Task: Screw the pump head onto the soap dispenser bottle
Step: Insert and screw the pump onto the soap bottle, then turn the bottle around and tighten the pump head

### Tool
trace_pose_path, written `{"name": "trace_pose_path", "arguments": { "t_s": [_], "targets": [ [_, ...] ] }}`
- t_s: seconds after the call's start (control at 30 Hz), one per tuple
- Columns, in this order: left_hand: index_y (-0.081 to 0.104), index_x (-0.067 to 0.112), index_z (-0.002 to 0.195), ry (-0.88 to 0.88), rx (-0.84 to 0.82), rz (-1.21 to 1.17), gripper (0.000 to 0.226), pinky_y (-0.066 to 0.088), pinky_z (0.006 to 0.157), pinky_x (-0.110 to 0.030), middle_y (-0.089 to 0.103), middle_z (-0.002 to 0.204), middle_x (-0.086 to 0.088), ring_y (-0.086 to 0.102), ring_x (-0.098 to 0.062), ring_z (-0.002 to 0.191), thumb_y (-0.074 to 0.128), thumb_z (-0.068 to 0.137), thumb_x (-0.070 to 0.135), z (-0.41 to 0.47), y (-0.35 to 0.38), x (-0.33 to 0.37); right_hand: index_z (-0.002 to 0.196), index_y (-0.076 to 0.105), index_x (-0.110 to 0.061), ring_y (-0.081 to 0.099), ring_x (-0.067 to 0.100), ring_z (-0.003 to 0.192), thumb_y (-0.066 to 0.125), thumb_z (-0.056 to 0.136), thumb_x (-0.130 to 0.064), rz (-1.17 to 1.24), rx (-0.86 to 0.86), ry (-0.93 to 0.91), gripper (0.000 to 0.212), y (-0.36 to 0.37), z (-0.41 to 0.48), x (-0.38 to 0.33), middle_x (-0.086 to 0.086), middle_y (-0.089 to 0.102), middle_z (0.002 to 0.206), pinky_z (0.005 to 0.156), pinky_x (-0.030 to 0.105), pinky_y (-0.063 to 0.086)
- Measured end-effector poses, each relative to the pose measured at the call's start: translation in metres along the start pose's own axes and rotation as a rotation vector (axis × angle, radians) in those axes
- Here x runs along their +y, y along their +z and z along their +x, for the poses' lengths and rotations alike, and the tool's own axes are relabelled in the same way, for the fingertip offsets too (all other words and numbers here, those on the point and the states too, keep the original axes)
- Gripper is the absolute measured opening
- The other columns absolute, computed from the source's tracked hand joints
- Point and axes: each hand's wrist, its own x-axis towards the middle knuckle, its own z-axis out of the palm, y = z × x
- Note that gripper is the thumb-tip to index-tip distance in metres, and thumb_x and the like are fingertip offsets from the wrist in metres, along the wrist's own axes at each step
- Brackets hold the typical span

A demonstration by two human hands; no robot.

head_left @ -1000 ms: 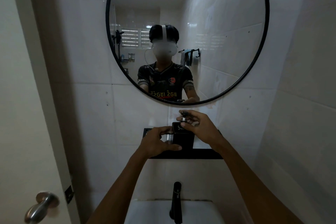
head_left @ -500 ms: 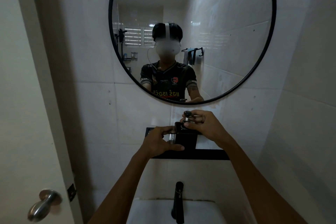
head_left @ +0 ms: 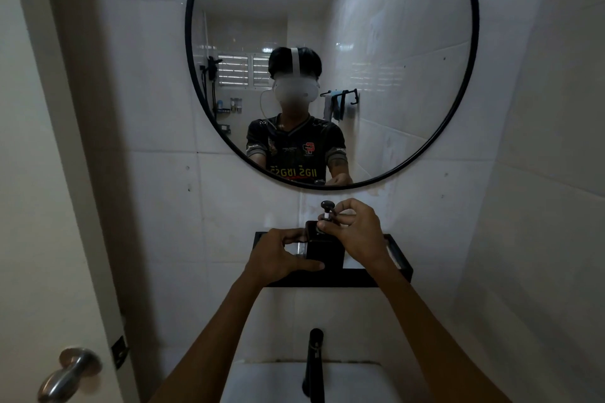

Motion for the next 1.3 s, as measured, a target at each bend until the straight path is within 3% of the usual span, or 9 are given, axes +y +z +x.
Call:
{"name": "trace_pose_path", "arguments": {
  "t_s": [0.23,0.37,0.43,0.57,0.73,0.83,1.03,1.17,1.3],
  "targets": [
    [0.070,0.031,0.132,0.024,-0.037,0.006,0.080,0.049,0.110,-0.032,0.076,0.123,0.016,0.066,-0.003,0.121,0.088,0.058,0.056,-0.005,-0.001,0.005,0.098,0.064,-0.018,0.072,0.003,0.089,0.083,0.076,-0.021,-0.033,-0.077,-0.042,0.029,-0.008,-0.003,-0.001,-0.006,0.077,0.096,0.079,0.022,0.056],
    [0.067,0.038,0.131,0.022,-0.062,0.008,0.067,0.049,0.096,-0.012,0.075,0.116,0.022,0.068,0.008,0.110,0.091,0.068,0.039,-0.006,-0.003,0.004,0.115,0.068,-0.017,0.063,0.011,0.107,0.067,0.091,-0.025,-0.080,-0.075,-0.066,0.025,-0.017,-0.003,-0.003,-0.004,0.071,0.113,0.092,0.034,0.053],
    [0.061,0.044,0.129,0.029,-0.061,0.019,0.065,0.045,0.086,-0.001,0.071,0.113,0.032,0.064,0.021,0.104,0.091,0.071,0.034,-0.006,-0.005,0.004,0.123,0.065,-0.012,0.062,0.015,0.115,0.056,0.098,-0.018,-0.101,-0.124,-0.043,0.027,-0.021,-0.004,0.000,0.000,0.069,0.121,0.094,0.021,0.051],
    [0.057,0.026,0.145,0.010,-0.024,0.043,0.077,0.053,0.095,-0.027,0.067,0.136,0.014,0.065,-0.007,0.109,0.088,0.075,0.036,-0.004,-0.003,0.003,0.130,0.063,-0.009,0.058,0.010,0.113,0.045,0.102,-0.007,-0.144,-0.167,0.029,0.033,-0.026,-0.007,0.016,0.000,0.065,0.123,0.076,-0.005,0.041],
    [0.073,0.024,0.130,-0.010,0.110,0.026,0.049,0.056,0.094,-0.031,0.077,0.120,0.010,0.070,-0.011,0.109,0.083,0.082,0.026,-0.006,-0.004,0.000,0.127,0.064,0.000,0.064,0.023,0.115,0.051,0.093,0.011,-0.101,-0.152,0.055,0.037,-0.033,-0.010,0.024,0.013,0.068,0.120,0.103,0.028,0.049],
    [0.079,0.025,0.119,-0.023,0.195,-0.034,0.038,0.058,0.084,-0.027,0.079,0.108,0.013,0.071,-0.005,0.099,0.083,0.081,0.019,-0.009,-0.003,0.000,0.124,0.066,-0.001,0.070,0.019,0.099,0.065,0.088,0.004,-0.066,-0.160,0.052,0.035,-0.037,-0.014,0.030,0.007,0.072,0.106,0.091,0.025,0.056],
    [0.070,0.037,0.131,-0.086,0.075,-0.096,0.062,0.052,0.108,-0.039,0.075,0.124,0.018,0.066,-0.001,0.122,0.074,0.070,0.046,-0.010,-0.003,0.007,0.103,0.072,-0.014,0.069,-0.004,0.072,0.081,0.077,-0.009,-0.055,-0.089,0.038,0.027,-0.036,-0.021,0.032,-0.005,0.072,0.086,0.064,0.009,0.053],
    [0.062,0.039,0.139,-0.058,0.021,-0.008,0.082,0.051,0.108,-0.035,0.070,0.126,0.025,0.063,0.001,0.122,0.077,0.060,0.055,-0.009,-0.001,0.010,0.098,0.074,-0.018,0.072,0.008,0.077,0.084,0.075,-0.017,-0.070,-0.058,0.021,0.025,-0.040,-0.025,0.033,-0.002,0.075,0.086,0.072,0.019,0.059],
    [0.058,0.036,0.144,-0.014,-0.001,0.090,0.086,0.045,0.086,-0.014,0.070,0.132,0.020,0.062,0.004,0.115,0.083,0.064,0.054,-0.008,0.003,0.011,0.100,0.076,-0.009,0.075,0.020,0.077,0.080,0.078,-0.015,-0.032,-0.070,0.038,0.023,-0.045,-0.028,0.035,0.004,0.078,0.085,0.071,0.031,0.062]
  ]
}}
